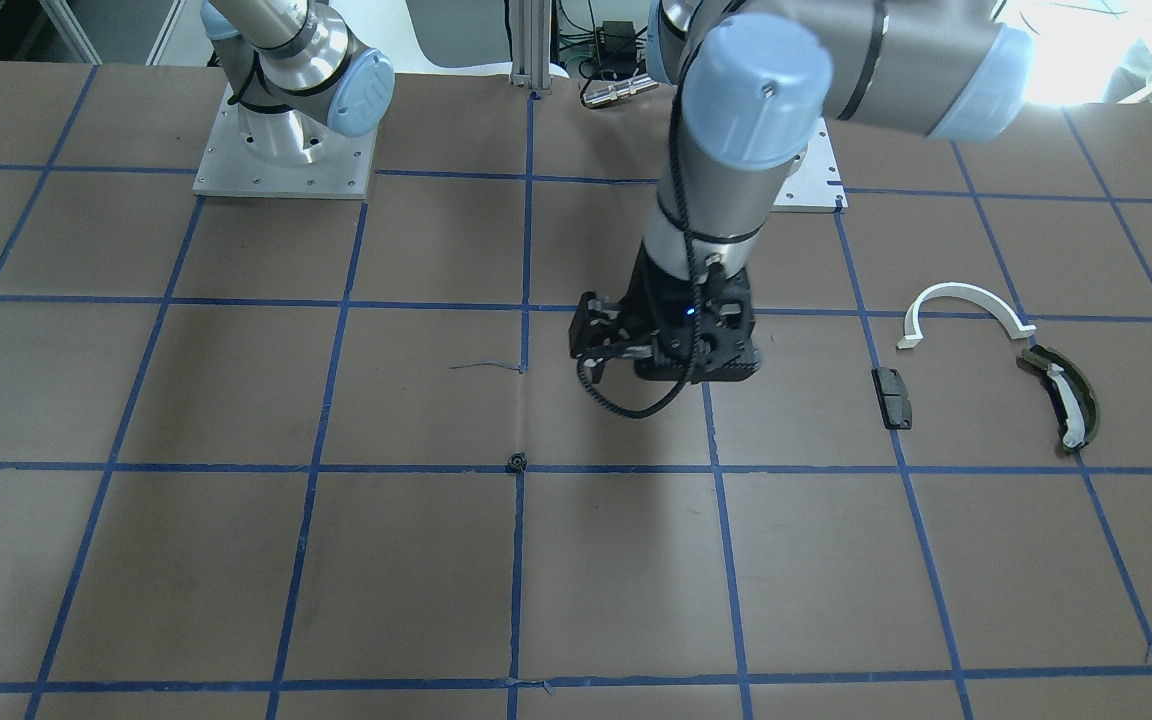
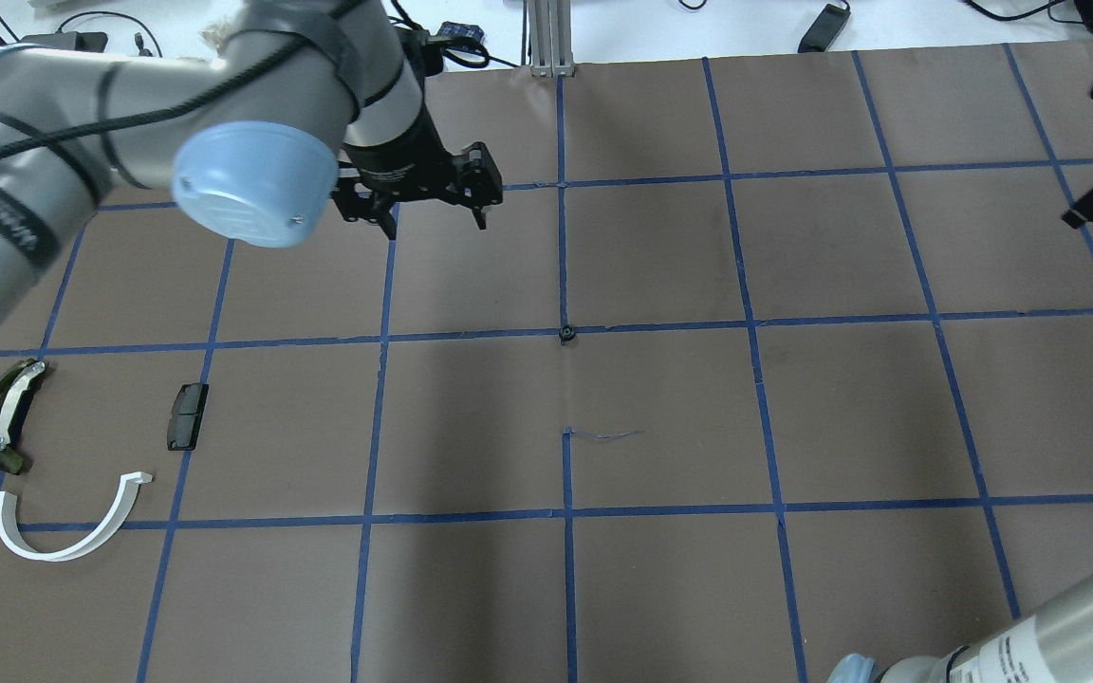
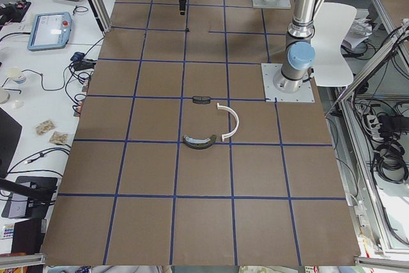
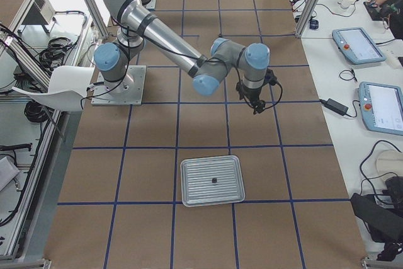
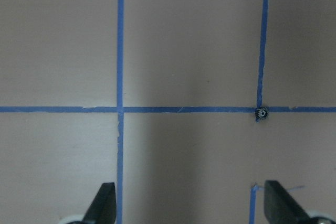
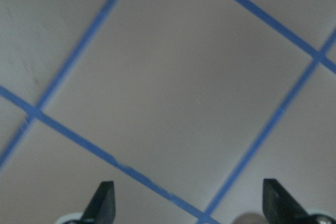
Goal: Place bearing gear from tray to pile
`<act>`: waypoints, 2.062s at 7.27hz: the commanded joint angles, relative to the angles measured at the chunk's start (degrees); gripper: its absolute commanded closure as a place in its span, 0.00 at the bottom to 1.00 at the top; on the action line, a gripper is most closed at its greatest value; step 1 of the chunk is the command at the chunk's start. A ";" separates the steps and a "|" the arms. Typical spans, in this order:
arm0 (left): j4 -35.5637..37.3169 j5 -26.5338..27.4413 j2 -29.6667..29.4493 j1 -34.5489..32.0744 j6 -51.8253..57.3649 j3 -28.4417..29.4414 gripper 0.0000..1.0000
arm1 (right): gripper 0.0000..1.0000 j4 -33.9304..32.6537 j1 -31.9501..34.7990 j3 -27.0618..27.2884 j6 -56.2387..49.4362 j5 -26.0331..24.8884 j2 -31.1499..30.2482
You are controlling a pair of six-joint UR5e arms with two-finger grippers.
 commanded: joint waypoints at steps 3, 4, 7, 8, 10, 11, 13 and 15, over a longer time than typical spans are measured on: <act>17.15 1.74 -15.74 -10.02 -10.28 -3.16 0.02 | 0.08 -9.22 -20.61 -0.16 -20.38 3.22 9.67; 21.39 1.74 -17.77 -10.13 -10.37 -3.44 0.05 | 0.08 -9.76 -20.89 -0.16 -21.36 4.09 11.18; 21.43 5.52 -18.59 -10.04 -9.59 -4.76 0.14 | 0.13 -11.50 -20.89 1.77 -21.37 4.19 12.42; 21.17 5.43 -18.67 -10.04 -9.85 -5.20 0.29 | 0.15 -12.48 -20.89 1.69 -21.55 4.19 12.42; 20.91 5.42 -18.76 -10.04 -9.50 -4.94 0.80 | 0.49 -12.49 -20.89 1.60 -21.46 4.10 12.42; 20.90 5.25 -18.85 -10.04 -9.50 -4.94 0.99 | 0.82 -12.40 -20.89 1.60 -21.20 4.28 12.33; 20.56 5.08 -18.06 -9.96 -9.32 -3.72 1.00 | 1.00 -12.31 -20.89 1.42 -20.76 4.28 11.99; 11.90 4.64 -13.17 -3.67 -3.89 -2.66 1.00 | 1.00 -8.48 -19.93 1.60 -19.80 8.29 7.01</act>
